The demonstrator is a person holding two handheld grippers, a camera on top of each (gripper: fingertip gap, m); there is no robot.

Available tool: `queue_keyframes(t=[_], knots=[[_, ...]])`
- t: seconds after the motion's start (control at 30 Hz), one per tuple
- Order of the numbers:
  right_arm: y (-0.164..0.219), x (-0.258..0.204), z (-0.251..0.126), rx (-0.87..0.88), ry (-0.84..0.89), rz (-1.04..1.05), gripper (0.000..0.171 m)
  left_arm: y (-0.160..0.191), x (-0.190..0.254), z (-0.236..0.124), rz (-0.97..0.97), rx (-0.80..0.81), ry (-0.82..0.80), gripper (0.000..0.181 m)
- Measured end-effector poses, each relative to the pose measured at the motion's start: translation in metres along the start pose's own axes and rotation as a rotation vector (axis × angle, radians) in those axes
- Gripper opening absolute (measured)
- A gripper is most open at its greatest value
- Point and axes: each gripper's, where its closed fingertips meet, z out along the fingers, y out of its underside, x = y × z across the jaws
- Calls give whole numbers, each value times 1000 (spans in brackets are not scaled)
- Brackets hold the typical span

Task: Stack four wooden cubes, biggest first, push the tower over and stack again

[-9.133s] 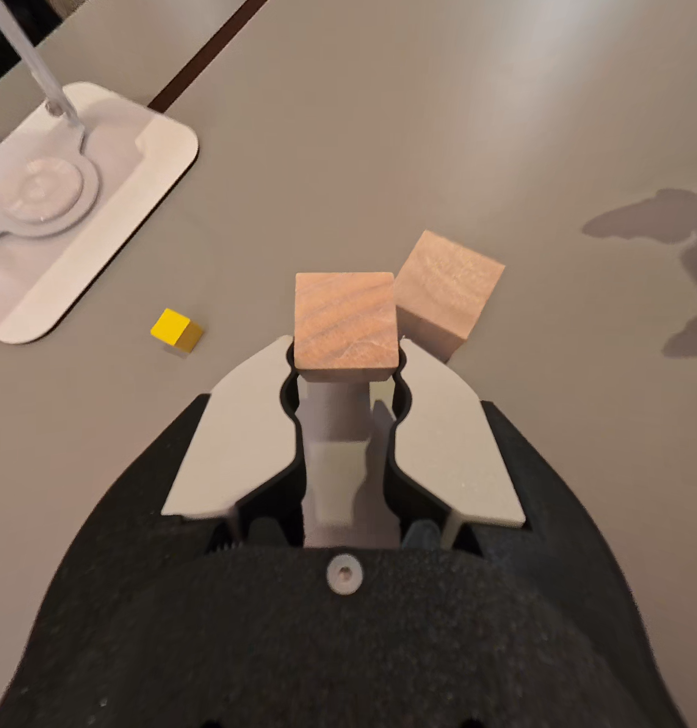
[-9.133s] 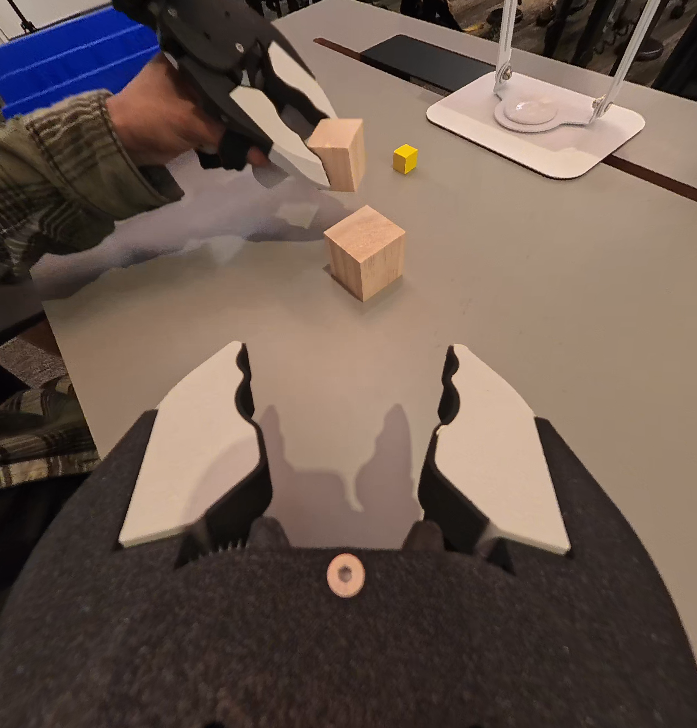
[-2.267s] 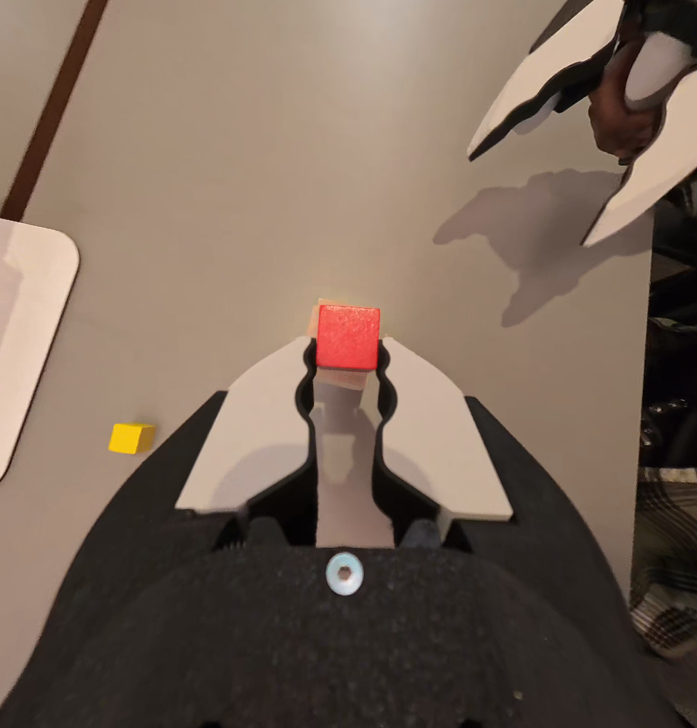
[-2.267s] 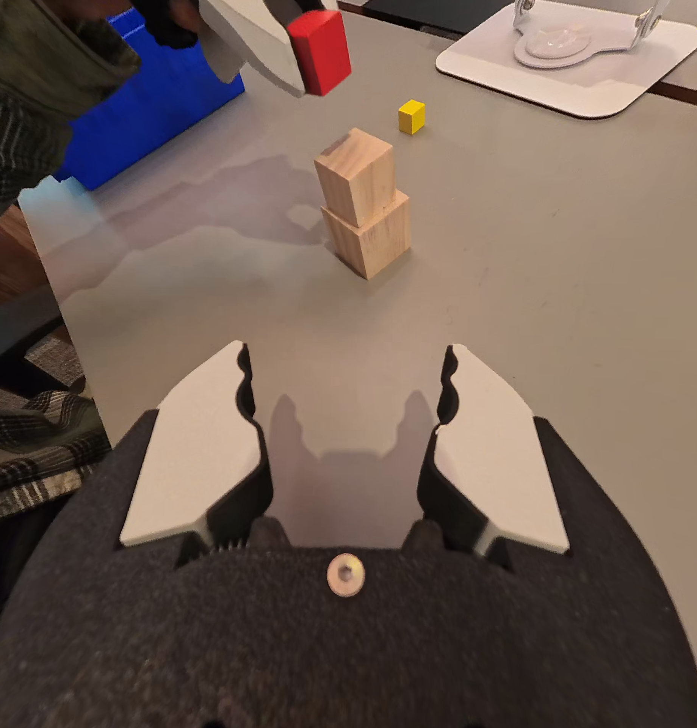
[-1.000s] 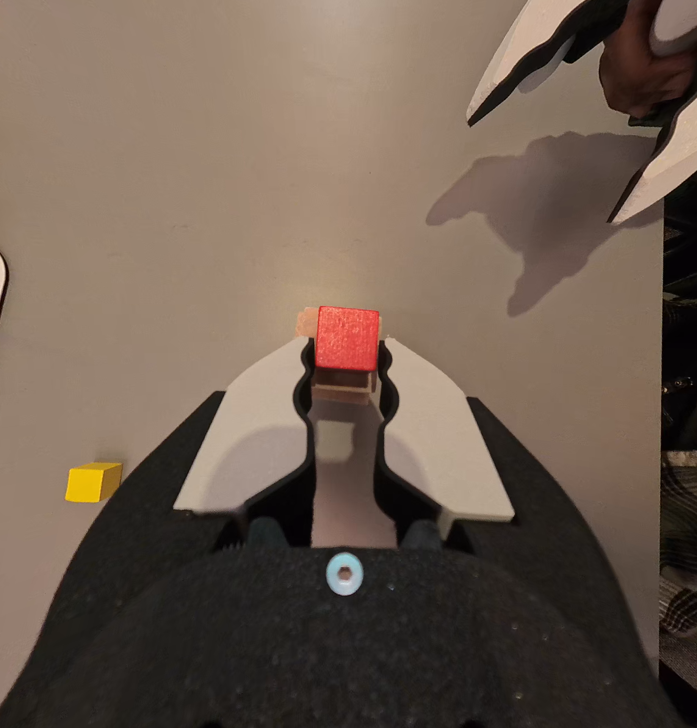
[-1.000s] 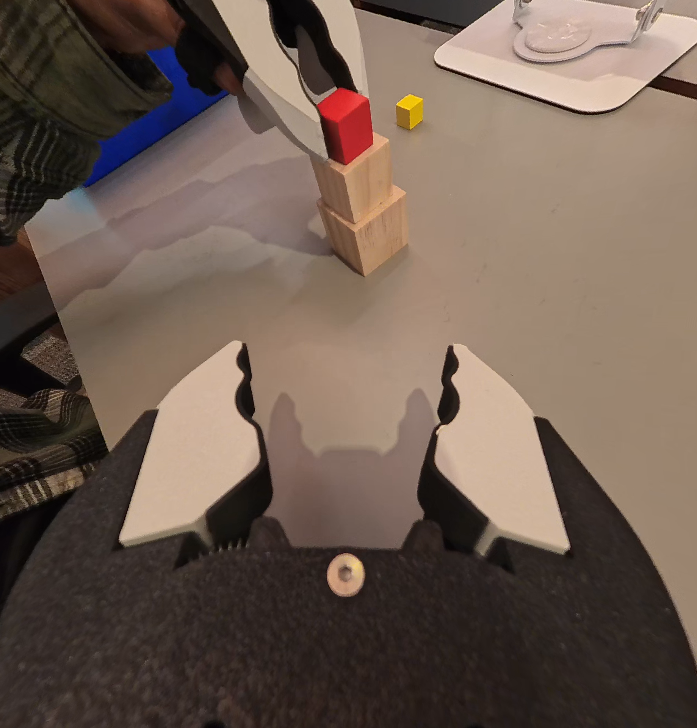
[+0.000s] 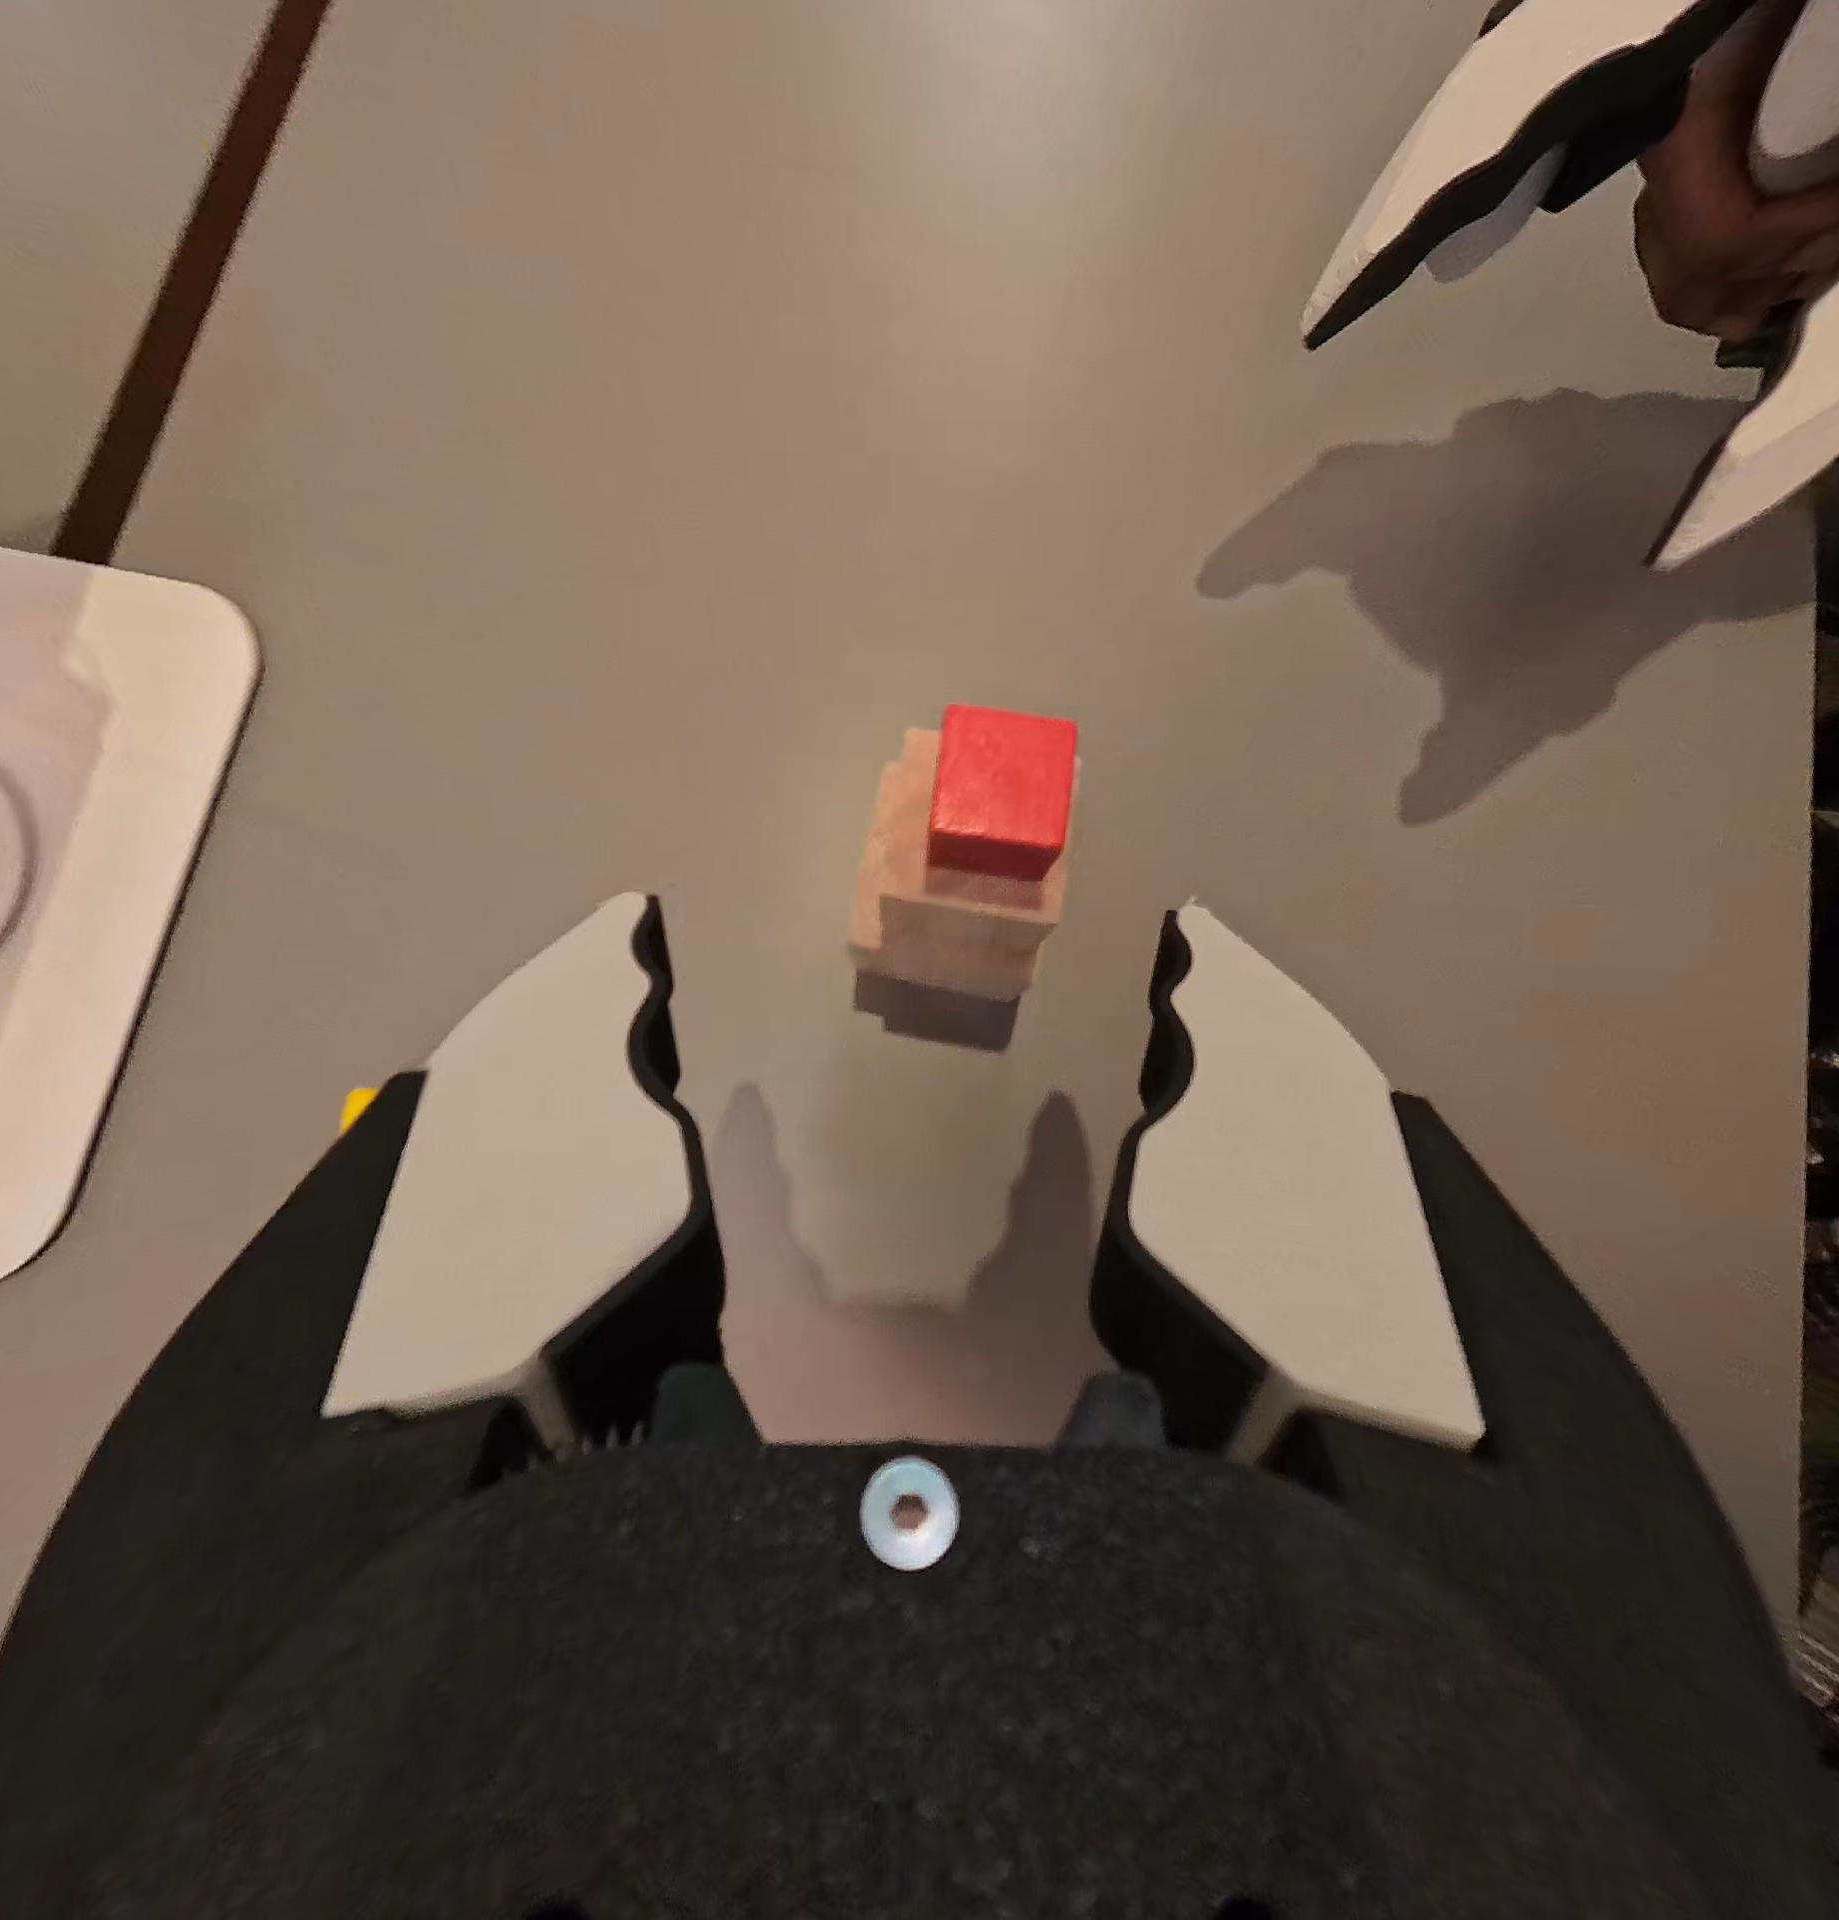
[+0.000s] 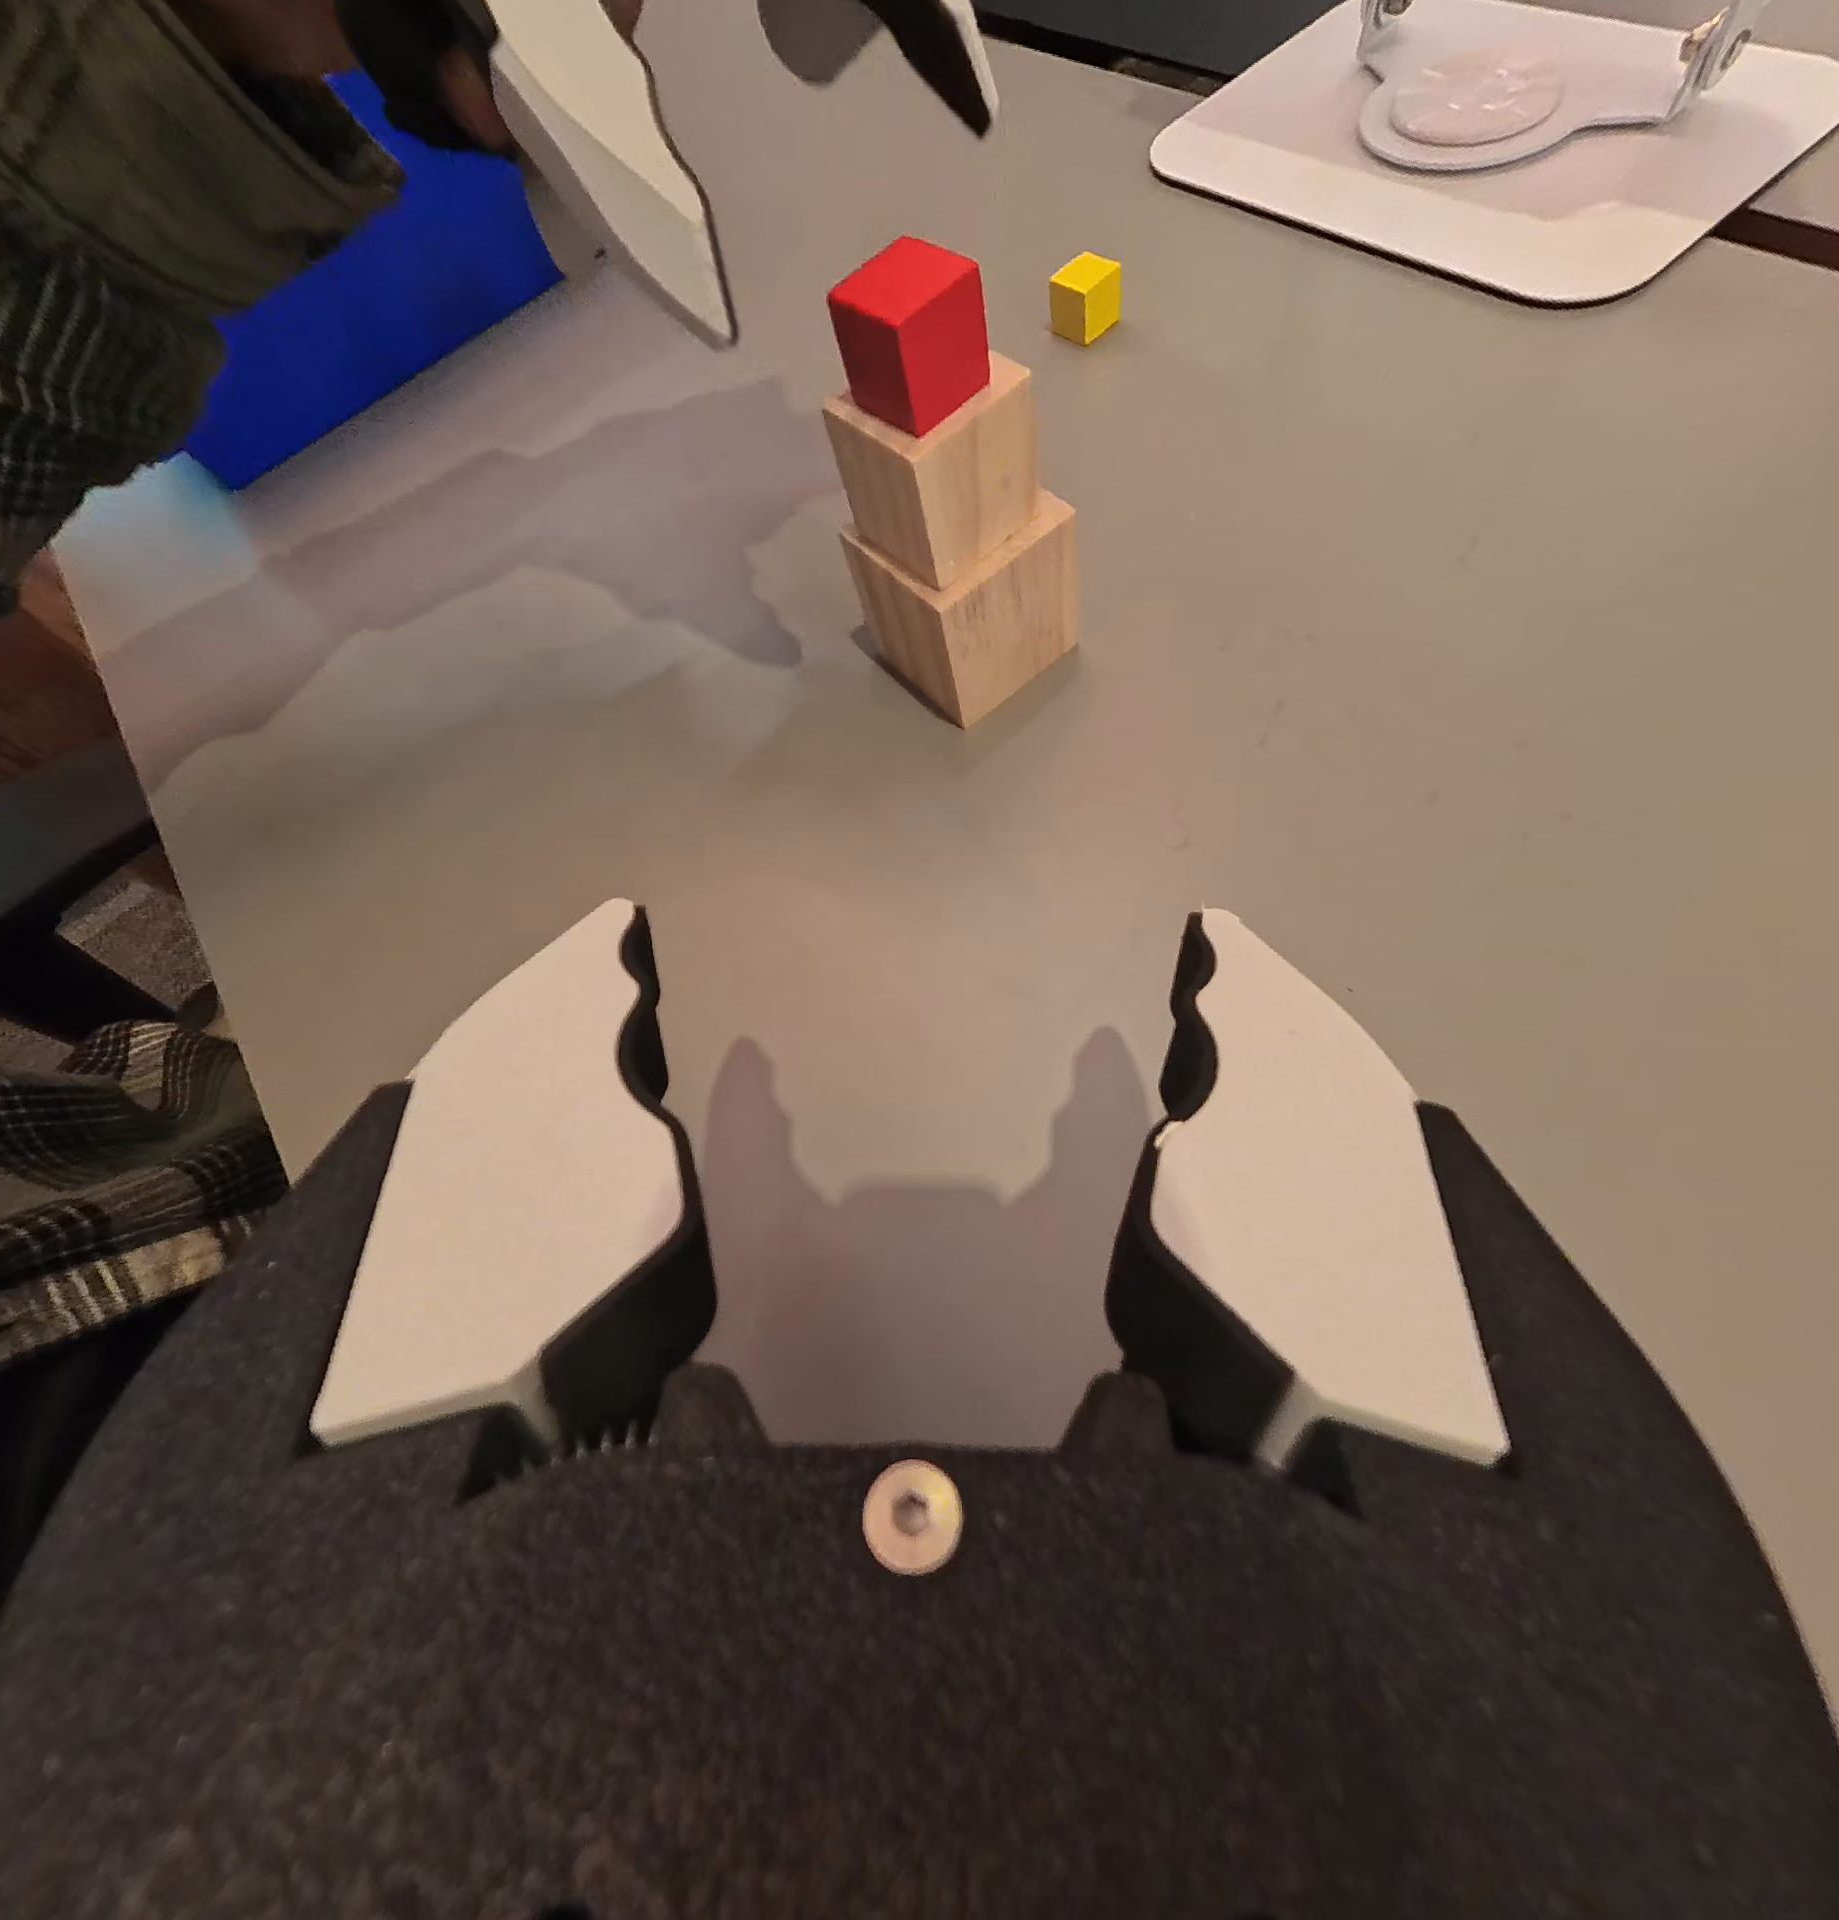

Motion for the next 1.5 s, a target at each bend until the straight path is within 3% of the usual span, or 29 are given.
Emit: queue_keyframes(t=[0.37, 0.63, 0.9, 1.2, 1.33, 1.4, 1.5], knots=[[1, 1, 0, -6, 9, -6, 95, 59, -104, -60, -102, 64, -220, 93], [5, 10, 3, -20, 30, 4, 95, 89, -138, -22, -16, 1, -131, 83], [12, 18, 10, -47, 30, 24, 95, 90, -149, 12, 31, -101, -34, 64], [18, 23, 12, -61, 33, 37, 95, 96, -154, 36, 35, -172, -14, 55], [18, 24, 11, -58, 37, 37, 95, 103, -154, 42, 23, -196, -10, 41], [18, 24, 11, -58, 39, 37, 95, 106, -151, 44, 21, -209, 11, 22], [18, 24, 12, -61, 37, 40, 94, 103, -145, 44, 6, -180, 14, 22]])
